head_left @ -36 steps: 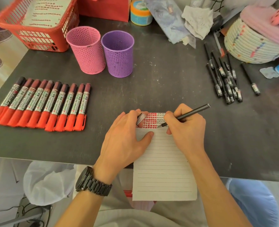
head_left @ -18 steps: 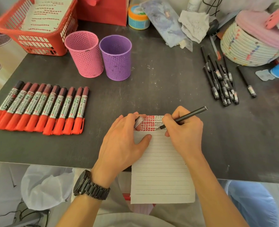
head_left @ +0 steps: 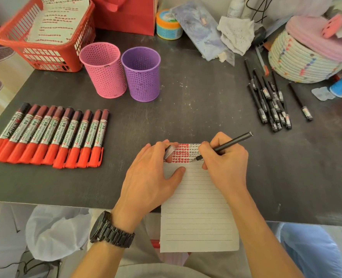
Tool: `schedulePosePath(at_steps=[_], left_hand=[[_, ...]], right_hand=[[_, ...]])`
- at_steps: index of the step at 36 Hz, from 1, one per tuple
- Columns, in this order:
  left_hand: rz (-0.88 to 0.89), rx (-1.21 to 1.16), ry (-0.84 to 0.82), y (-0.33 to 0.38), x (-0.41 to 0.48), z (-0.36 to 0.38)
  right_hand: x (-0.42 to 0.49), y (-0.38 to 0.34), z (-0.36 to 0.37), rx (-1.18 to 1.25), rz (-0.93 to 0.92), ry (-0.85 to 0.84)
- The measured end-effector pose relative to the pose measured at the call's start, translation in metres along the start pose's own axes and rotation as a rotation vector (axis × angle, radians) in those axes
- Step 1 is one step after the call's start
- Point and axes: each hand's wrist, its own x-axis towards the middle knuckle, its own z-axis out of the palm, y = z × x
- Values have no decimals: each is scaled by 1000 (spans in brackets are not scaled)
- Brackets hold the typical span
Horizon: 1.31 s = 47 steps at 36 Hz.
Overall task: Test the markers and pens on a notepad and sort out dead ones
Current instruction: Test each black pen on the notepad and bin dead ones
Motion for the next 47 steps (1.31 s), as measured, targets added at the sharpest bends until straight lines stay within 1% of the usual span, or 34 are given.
schedulePosePath(at_steps=[5,8,11,15,18,21,25,28,30,34,39,43,47], left_hand=[[-12,6,-29,1,0,-2],[21,46,-36,4,0,-6],[28,64,-112,6,2,-9],[60,62,-150,5,4,-5],[74,29,-118,4,5,-6],[76,-27,-88,3,6,-7],[74,-174,-52,5,0,-15],[40,-303,6,9,-4,-20],[22,-344,25,9,-6,-21],[-9,-275,-7,3,-7,-18],[-64,-218,-42,-2,-4,-14],[-83,-244,-72,-3,-4,-12],[-76,-274,-52,-5,-4,-12]], right_hand=[[0,-1,0,13,2,7],[1,-2,-4,163,60,84],[2,-6,-10,302,105,164],[2,-11,-18,383,131,181],[-1,-14,-28,417,115,146],[-7,-14,-36,486,129,57],[-17,-11,-37,580,167,-39],[-20,-6,-39,706,171,-84],[-20,-4,-41,761,159,-98],[-20,-2,-37,765,149,-78],[-19,-2,-35,653,110,-72],[-21,-1,-35,607,81,-74],[-22,1,-35,592,61,-78]])
